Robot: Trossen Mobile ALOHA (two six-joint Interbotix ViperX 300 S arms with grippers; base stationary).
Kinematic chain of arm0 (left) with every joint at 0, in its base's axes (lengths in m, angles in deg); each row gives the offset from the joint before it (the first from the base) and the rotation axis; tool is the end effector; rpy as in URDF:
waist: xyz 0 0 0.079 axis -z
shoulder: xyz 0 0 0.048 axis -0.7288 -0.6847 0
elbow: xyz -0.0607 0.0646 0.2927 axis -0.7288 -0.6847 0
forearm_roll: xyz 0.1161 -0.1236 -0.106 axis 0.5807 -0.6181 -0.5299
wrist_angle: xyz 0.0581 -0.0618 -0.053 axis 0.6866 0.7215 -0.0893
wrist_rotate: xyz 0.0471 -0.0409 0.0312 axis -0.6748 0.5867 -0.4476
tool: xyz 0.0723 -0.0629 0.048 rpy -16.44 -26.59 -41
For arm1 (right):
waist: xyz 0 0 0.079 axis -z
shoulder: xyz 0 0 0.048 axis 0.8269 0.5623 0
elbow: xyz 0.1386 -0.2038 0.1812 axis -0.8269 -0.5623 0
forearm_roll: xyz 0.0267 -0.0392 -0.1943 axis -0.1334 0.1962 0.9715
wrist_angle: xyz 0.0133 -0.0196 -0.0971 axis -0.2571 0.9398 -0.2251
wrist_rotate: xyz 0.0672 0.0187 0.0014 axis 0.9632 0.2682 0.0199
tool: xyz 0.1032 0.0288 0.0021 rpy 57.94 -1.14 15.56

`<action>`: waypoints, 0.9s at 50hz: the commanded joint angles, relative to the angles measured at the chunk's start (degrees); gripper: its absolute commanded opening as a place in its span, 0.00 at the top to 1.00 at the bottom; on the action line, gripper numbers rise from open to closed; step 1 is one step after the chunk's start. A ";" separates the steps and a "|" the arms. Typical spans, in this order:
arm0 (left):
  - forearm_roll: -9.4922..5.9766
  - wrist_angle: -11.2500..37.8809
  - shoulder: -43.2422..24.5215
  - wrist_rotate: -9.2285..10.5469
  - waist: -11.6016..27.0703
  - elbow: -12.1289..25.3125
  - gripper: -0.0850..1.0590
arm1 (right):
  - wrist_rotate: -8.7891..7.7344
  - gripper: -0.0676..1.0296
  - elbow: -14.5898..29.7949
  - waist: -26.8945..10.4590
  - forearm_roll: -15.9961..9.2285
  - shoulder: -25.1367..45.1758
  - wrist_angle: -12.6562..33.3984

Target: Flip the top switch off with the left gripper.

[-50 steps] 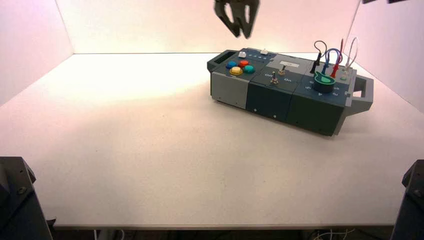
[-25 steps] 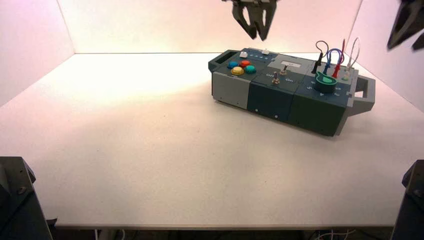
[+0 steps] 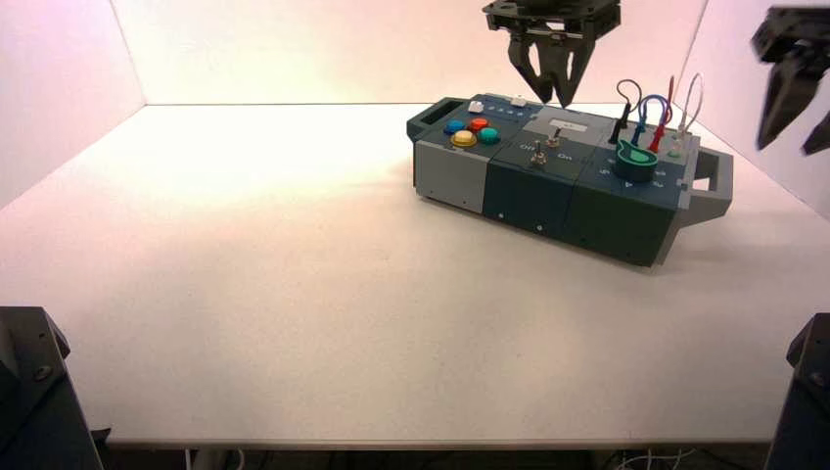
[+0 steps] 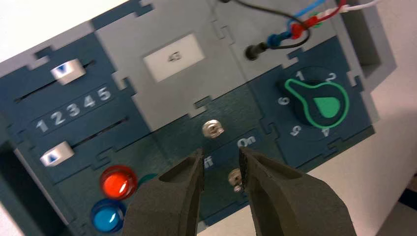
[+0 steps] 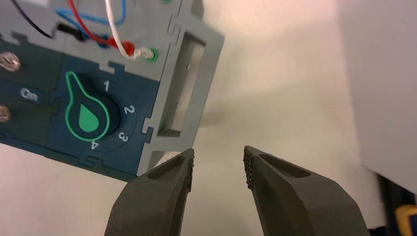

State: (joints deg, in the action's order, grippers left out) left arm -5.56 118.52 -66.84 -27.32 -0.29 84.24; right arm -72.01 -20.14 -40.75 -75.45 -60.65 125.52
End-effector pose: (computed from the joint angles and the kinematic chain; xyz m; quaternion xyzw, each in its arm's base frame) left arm 0.3724 -0.4370 0.0807 0.2528 0.5321 -0.4300 0.6841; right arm 0.2468 -0.0585 0.0850 0.1053 0.5965 -0.0977 0.7897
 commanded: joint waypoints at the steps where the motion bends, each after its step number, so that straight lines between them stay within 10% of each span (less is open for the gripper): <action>1: 0.18 1.23 0.53 0.00 -0.44 3.34 0.58 | -0.97 0.44 3.25 0.18 -1.14 3.25 -0.88; 45: 1.14 6.24 -4.04 -0.09 -0.79 11.25 0.58 | -2.11 0.45 11.34 -0.53 -2.55 21.62 -1.58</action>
State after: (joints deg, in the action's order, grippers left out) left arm -4.50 124.59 -72.64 -27.32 -0.82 93.47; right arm -73.68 -10.12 -41.19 -78.09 -38.32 124.11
